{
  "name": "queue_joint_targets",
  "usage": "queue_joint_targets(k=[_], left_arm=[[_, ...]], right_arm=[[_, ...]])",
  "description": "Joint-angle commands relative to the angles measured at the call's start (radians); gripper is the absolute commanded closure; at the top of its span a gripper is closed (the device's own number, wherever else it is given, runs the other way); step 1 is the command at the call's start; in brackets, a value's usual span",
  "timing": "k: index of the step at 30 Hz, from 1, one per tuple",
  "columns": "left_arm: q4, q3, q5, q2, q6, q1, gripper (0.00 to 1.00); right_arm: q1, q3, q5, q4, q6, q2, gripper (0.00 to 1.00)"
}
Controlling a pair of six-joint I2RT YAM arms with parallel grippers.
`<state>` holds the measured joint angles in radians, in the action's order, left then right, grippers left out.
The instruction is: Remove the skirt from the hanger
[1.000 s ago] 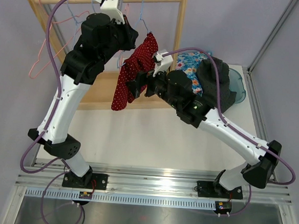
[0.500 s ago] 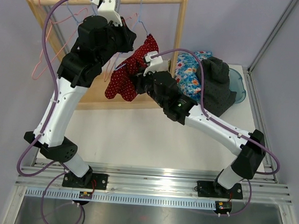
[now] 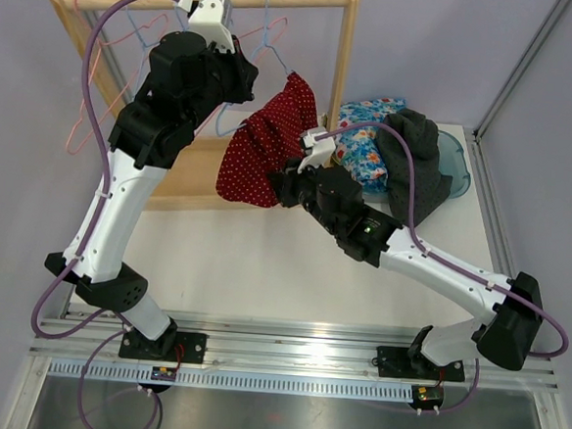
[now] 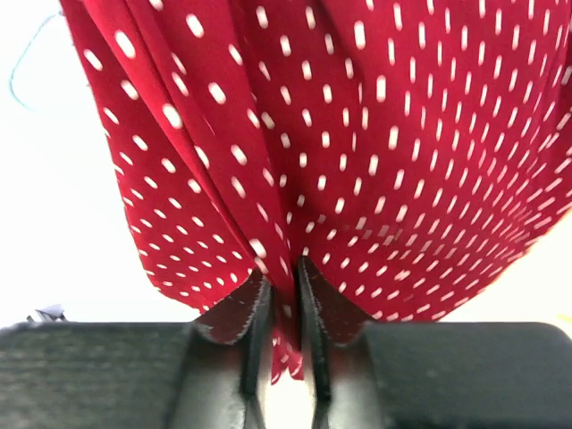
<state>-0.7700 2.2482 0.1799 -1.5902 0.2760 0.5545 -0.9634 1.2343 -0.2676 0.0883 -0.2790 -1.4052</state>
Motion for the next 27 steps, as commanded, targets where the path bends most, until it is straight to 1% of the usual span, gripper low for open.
queue_joint_targets(k=[1, 3, 6, 7, 8, 9, 10, 11, 13, 16, 17, 19, 20, 22, 23, 27], left_arm=[[0.133, 0.037, 0.023, 0.039, -0.021, -0.004, 1.00], [0.132, 0.036, 0.021, 0.041, -0.017, -0.004, 1.00], [0.132, 0.033, 0.020, 0.048, -0.012, -0.004, 1.00], [0.132, 0.033, 0.020, 0.052, -0.014, -0.004, 1.00], [0.129, 0.033, 0.021, 0.052, -0.017, -0.004, 1.00], [0.129, 0.034, 0.023, 0.052, -0.018, -0.004, 1.00], [0.127, 0.037, 0.024, 0.053, -0.024, -0.004, 1.00], [0.121, 0.040, 0.027, 0.053, -0.026, -0.004, 1.00], [0.115, 0.044, 0.032, 0.056, -0.034, -0.004, 1.00], [0.115, 0.040, 0.036, 0.059, -0.037, -0.004, 1.00], [0.115, 0.040, 0.036, 0.058, -0.037, -0.004, 1.00], [0.117, 0.039, 0.032, 0.059, -0.031, -0.004, 1.00], [0.118, 0.039, 0.030, 0.061, -0.029, -0.004, 1.00], [0.121, 0.039, 0.027, 0.059, -0.024, -0.004, 1.00], [0.123, 0.037, 0.026, 0.061, -0.021, -0.004, 1.00], [0.124, 0.036, 0.023, 0.061, -0.018, -0.004, 1.00]], right_arm=[[-0.009, -0.018, -0.038, -0.009, -0.019, 0.018, 0.76], [-0.011, -0.003, -0.036, -0.012, -0.012, 0.011, 0.74], [-0.011, 0.014, -0.042, -0.007, -0.002, -0.003, 0.83], [-0.009, 0.022, -0.041, -0.009, -0.003, -0.009, 0.84], [-0.011, 0.030, -0.038, -0.012, -0.003, -0.017, 0.82], [-0.009, 0.043, -0.030, -0.013, -0.002, -0.023, 0.78], [-0.009, 0.050, -0.016, -0.019, -0.003, -0.026, 0.65], [-0.011, 0.054, -0.012, -0.018, -0.006, -0.028, 0.49], [-0.009, 0.054, -0.005, -0.018, -0.009, -0.025, 0.42], [-0.011, 0.044, -0.010, -0.016, -0.011, -0.018, 0.36], [-0.011, 0.037, -0.013, -0.013, -0.011, -0.017, 0.36], [-0.011, 0.036, -0.016, -0.012, -0.009, -0.015, 0.39], [-0.011, 0.039, -0.015, -0.010, -0.008, -0.017, 0.39], [-0.011, 0.044, -0.015, -0.009, -0.008, -0.026, 0.38], [-0.011, 0.048, -0.012, -0.006, -0.008, -0.029, 0.36], [-0.011, 0.071, -0.007, 0.002, -0.008, -0.049, 0.36]])
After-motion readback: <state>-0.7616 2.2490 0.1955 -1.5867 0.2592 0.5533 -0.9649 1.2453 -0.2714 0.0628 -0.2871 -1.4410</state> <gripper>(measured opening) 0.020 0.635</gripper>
